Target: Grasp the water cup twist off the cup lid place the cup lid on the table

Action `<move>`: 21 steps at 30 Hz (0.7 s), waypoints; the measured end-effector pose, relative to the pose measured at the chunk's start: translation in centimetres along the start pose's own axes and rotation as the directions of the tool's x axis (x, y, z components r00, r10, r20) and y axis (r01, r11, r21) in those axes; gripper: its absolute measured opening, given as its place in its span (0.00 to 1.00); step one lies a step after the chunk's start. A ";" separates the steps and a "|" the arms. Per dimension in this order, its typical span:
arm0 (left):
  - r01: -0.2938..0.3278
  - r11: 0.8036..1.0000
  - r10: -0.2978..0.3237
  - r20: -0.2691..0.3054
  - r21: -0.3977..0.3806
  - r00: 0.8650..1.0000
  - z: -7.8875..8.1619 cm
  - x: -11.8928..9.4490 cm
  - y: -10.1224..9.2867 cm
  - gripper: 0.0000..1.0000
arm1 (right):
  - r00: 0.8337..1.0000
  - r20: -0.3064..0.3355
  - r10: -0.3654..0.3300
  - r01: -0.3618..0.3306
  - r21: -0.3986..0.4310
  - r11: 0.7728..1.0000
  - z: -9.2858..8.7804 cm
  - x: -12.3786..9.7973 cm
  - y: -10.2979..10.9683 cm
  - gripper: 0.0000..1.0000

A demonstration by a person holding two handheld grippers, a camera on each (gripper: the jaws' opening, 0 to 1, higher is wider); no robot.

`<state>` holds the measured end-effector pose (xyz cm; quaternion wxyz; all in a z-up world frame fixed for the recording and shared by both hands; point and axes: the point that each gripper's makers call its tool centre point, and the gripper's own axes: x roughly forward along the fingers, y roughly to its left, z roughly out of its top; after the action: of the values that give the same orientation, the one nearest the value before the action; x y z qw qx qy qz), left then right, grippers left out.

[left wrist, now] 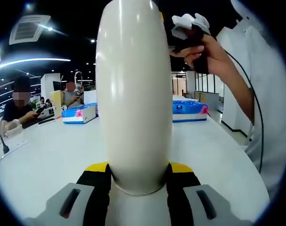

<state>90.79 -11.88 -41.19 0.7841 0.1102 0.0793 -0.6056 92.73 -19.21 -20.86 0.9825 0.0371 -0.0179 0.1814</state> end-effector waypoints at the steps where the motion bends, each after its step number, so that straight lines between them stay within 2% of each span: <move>1: 0.000 1.000 0.000 0.000 0.000 1.000 0.0 0.0 0.0 0.48 | 1.000 -0.005 -0.004 0.004 0.002 1.000 -0.3 -0.1 -0.2 0.45; 16: 0.001 1.000 -0.001 0.000 0.000 1.000 0.0 0.0 0.0 0.48 | 0.997 -0.059 -0.041 0.042 0.012 0.999 -4.1 -0.6 -2.1 0.45; 21: 0.001 1.000 -0.001 0.000 0.000 1.000 0.0 0.0 0.0 0.48 | 0.994 -0.095 -0.045 0.046 0.011 0.999 -6.0 -0.7 -2.4 0.45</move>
<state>90.83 -11.87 -41.14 0.7838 0.1102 0.0791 -0.6060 93.02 -21.24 -27.06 0.9859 0.0352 0.0306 0.1605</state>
